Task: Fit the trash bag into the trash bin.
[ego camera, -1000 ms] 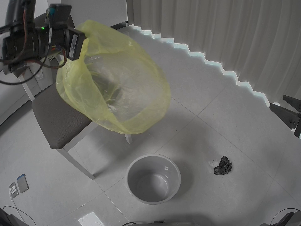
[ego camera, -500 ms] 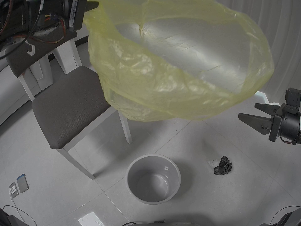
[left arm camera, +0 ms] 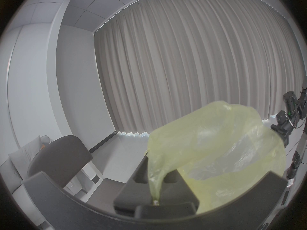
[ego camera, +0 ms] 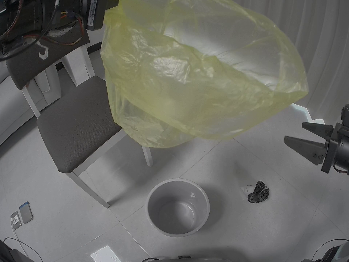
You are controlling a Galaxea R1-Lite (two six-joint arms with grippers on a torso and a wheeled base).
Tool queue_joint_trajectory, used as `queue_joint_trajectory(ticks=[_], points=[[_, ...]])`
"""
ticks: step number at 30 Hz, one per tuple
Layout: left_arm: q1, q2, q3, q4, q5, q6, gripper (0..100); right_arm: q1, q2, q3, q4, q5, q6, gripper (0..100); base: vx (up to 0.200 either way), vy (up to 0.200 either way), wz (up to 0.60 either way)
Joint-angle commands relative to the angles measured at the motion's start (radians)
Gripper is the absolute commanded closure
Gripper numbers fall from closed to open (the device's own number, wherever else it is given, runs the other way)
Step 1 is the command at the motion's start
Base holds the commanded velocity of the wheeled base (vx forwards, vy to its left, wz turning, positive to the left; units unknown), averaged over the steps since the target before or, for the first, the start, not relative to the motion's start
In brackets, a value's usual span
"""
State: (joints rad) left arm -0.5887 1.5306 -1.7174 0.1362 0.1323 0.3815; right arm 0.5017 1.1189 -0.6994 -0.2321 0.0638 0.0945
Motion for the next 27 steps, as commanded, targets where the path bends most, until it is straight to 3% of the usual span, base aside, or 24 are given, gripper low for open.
queue_joint_trajectory(ticks=[1, 9, 15, 20, 27], points=[[0.003, 0.025, -0.008, -0.001, 0.021, -0.006, 100, -0.031, -0.140, -0.003, 0.112, 0.001, -0.005, 0, 0.000, 0.000, 0.00], [-0.006, 0.039, -0.028, 0.000, 0.023, -0.006, 100, -0.052, -0.151, -0.011, 0.139, 0.017, 0.004, 0, 0.000, 0.000, 0.00], [-0.006, 0.051, -0.042, -0.003, 0.023, -0.009, 100, 0.018, -0.013, -0.014, 0.102, 0.013, 0.044, 0, 0.000, 0.000, 0.00], [-0.006, 0.062, -0.062, -0.007, 0.023, -0.026, 100, 0.067, 0.108, -0.003, -0.032, 0.004, 0.133, 0, 0.000, 0.000, 0.00], [-0.006, 0.068, -0.076, -0.006, 0.030, -0.024, 100, 0.127, 0.183, 0.001, -0.056, -0.001, 0.137, 0, 0.000, 0.000, 0.00]])
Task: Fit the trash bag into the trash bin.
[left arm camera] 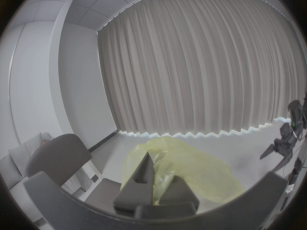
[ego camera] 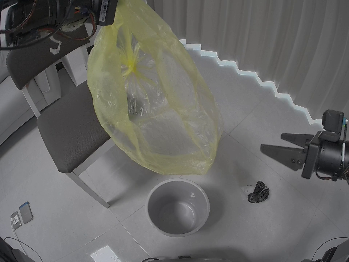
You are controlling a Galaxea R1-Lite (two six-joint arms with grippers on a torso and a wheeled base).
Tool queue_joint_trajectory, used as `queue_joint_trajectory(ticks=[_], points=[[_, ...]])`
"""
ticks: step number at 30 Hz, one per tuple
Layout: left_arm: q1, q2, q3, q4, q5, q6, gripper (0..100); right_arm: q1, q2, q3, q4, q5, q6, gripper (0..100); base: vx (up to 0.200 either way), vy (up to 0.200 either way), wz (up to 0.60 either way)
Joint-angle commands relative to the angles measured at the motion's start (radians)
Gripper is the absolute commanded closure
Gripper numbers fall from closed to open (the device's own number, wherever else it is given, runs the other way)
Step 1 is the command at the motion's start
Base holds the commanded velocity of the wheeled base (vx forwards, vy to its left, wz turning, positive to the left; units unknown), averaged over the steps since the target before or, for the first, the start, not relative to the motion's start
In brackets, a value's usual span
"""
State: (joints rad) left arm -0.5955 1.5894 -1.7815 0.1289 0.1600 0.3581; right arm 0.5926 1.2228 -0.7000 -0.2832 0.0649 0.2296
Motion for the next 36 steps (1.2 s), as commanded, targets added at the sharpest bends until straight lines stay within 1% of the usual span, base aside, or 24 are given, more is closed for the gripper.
queue_joint_trajectory(ticks=[1, 4, 8, 12, 14, 15, 19, 23, 25, 27, 29, 36], points=[[0.000, 0.009, -0.012, 0.001, 0.003, -0.001, 100, 0.036, 0.080, 0.002, -0.005, -0.002, 0.002, 0, 0.000, 0.000, 0.00], [0.000, 0.017, -0.027, 0.006, 0.010, -0.001, 100, 0.055, 0.096, 0.001, -0.007, -0.002, 0.004, 0, 0.000, 0.000, 0.00], [0.000, 0.023, -0.039, 0.008, 0.053, -0.002, 100, 0.082, 0.104, 0.002, -0.007, -0.008, 0.007, 0, 0.000, 0.000, 0.00], [0.000, 0.027, -0.038, 0.009, 0.078, -0.004, 100, 0.112, 0.113, 0.002, -0.007, -0.027, 0.016, 0, 0.000, 0.000, 0.00], [0.000, 0.031, -0.039, 0.009, 0.092, -0.004, 100, 0.116, 0.119, -0.001, -0.007, -0.031, 0.017, 0, 0.000, 0.000, 0.00], [-0.003, 0.031, -0.041, 0.009, 0.112, -0.004, 100, 0.119, 0.129, -0.007, -0.010, -0.034, 0.019, 0, 0.000, 0.000, 0.00], [-0.017, 0.032, -0.058, 0.015, 0.127, -0.005, 100, 0.131, 0.156, -0.016, -0.037, -0.036, 0.019, 0, 0.000, 0.000, 0.00], [-0.038, 0.043, -0.085, 0.041, 0.167, -0.033, 100, 0.170, 0.219, -0.035, -0.088, -0.086, 0.019, 0, 0.000, 0.000, 0.00], [-0.047, 0.044, -0.092, 0.044, 0.170, -0.042, 100, 0.182, 0.251, -0.053, -0.105, -0.111, 0.019, 0, 0.000, 0.000, 0.00], [-0.049, 0.046, -0.093, 0.044, 0.170, -0.042, 100, 0.184, 0.273, -0.067, -0.113, -0.117, 0.019, 0, 0.000, 0.000, 0.00], [-0.064, 0.046, -0.096, 0.044, 0.170, -0.041, 100, 0.184, 0.313, -0.095, -0.114, -0.119, 0.019, 0, 0.000, 0.000, 0.00], [-0.069, 0.044, -0.098, 0.044, 0.170, -0.041, 100, 0.171, 0.397, -0.177, -0.113, -0.117, 0.019, 0, 0.000, 0.000, 0.00]])
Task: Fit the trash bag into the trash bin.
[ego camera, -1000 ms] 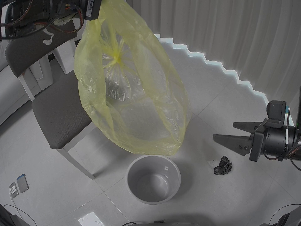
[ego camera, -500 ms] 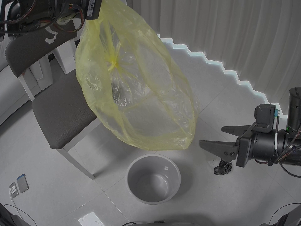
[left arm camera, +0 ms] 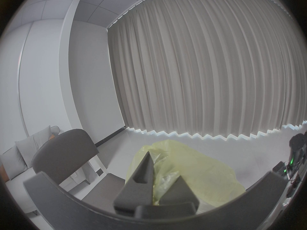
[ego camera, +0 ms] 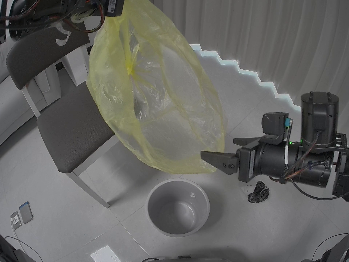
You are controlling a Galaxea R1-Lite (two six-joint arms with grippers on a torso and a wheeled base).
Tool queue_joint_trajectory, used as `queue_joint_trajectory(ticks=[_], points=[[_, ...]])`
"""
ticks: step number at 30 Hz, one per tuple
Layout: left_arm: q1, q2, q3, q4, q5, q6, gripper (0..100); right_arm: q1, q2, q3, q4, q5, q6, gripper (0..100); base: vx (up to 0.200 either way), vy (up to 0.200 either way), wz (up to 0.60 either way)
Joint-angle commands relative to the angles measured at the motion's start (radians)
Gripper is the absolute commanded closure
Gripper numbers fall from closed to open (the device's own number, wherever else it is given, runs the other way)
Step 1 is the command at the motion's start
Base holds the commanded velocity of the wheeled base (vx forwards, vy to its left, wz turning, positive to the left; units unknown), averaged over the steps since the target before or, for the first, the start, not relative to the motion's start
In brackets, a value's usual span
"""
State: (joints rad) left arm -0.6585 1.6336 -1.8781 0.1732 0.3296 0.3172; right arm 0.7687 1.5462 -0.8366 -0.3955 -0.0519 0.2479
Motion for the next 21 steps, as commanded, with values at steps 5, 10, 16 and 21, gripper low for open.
queue_joint_trajectory(ticks=[5, 10, 16, 21], points=[[-0.006, 0.002, -0.009, 0.000, 0.000, -0.001, 100, -0.008, 0.107, -0.041, -0.002, -0.002, 0.001, 0, 0.000, 0.000, 0.00], [-0.004, 0.009, -0.012, 0.000, 0.000, -0.001, 100, -0.008, 0.118, -0.033, -0.002, -0.002, 0.001, 0, 0.000, 0.000, 0.00], [-0.004, 0.023, -0.023, -0.001, 0.000, -0.003, 100, -0.017, 0.109, -0.033, 0.000, -0.005, 0.001, 100, 0.000, 0.000, 0.00], [-0.004, 0.031, -0.021, 0.000, 0.000, -0.007, 100, -0.039, 0.095, -0.029, 0.004, -0.006, 0.001, 100, 0.000, 0.000, 0.00]])
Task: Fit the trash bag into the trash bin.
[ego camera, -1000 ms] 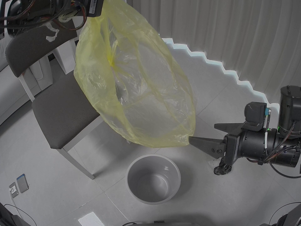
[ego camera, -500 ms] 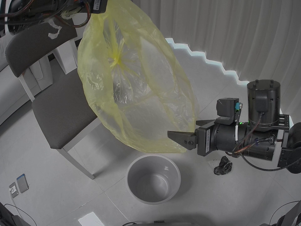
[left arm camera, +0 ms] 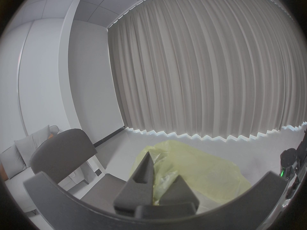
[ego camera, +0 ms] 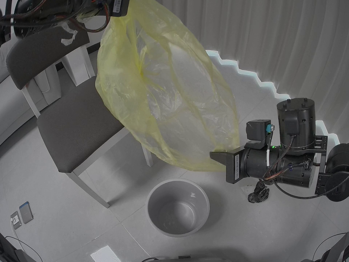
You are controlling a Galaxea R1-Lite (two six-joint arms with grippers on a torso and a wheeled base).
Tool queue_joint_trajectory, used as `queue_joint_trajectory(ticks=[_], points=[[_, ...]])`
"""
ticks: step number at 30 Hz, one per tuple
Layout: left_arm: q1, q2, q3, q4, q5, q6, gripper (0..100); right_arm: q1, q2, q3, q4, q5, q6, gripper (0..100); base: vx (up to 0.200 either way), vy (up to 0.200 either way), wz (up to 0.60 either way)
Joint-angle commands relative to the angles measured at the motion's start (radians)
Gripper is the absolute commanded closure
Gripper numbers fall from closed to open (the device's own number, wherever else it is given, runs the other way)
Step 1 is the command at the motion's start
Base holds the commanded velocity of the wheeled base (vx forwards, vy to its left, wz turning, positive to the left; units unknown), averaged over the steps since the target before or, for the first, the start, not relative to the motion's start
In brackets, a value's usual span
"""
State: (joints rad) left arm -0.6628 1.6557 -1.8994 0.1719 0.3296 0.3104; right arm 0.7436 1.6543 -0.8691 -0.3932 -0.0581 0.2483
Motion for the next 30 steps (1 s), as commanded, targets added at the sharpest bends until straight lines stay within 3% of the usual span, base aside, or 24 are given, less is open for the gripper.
queue_joint_trajectory(ticks=[1, 5, 9, 12, 17, 19, 25, 30], points=[[0.002, 0.009, 0.002, 0.001, 0.000, -0.001, 100, -0.018, -0.016, 0.007, 0.000, 0.000, 0.000, 100, 0.000, 0.000, 0.00], [0.003, -0.005, 0.036, 0.009, 0.000, -0.008, 100, -0.055, -0.028, 0.013, 0.007, 0.000, -0.001, 100, 0.000, 0.000, 0.00], [0.003, -0.034, 0.092, 0.031, 0.000, -0.076, 100, -0.098, -0.036, 0.047, 0.007, 0.001, -0.006, 100, 0.000, 0.000, 0.00], [-0.003, -0.074, 0.217, 0.037, -0.003, -0.221, 100, -0.148, -0.045, 0.091, 0.007, 0.004, -0.007, 100, 0.000, 0.000, 0.00], [-0.041, -0.139, 0.418, 0.020, -0.007, -0.330, 100, -0.165, -0.044, 0.154, 0.008, 0.004, -0.014, 100, 0.000, 0.000, 0.00], [-0.041, -0.168, 0.557, -0.003, -0.009, -0.396, 100, -0.178, -0.037, 0.188, 0.007, 0.004, -0.032, 100, 0.000, 0.000, 0.00], [-0.031, -0.172, 0.842, -0.206, -0.050, -0.534, 100, -0.176, -0.011, 0.240, 0.008, 0.006, -0.047, 100, 0.000, 0.000, 0.00], [-0.014, -0.133, 1.025, -0.393, -0.080, -0.551, 100, -0.167, 0.025, 0.291, 0.007, 0.003, -0.058, 100, 0.000, 0.000, 0.00]])
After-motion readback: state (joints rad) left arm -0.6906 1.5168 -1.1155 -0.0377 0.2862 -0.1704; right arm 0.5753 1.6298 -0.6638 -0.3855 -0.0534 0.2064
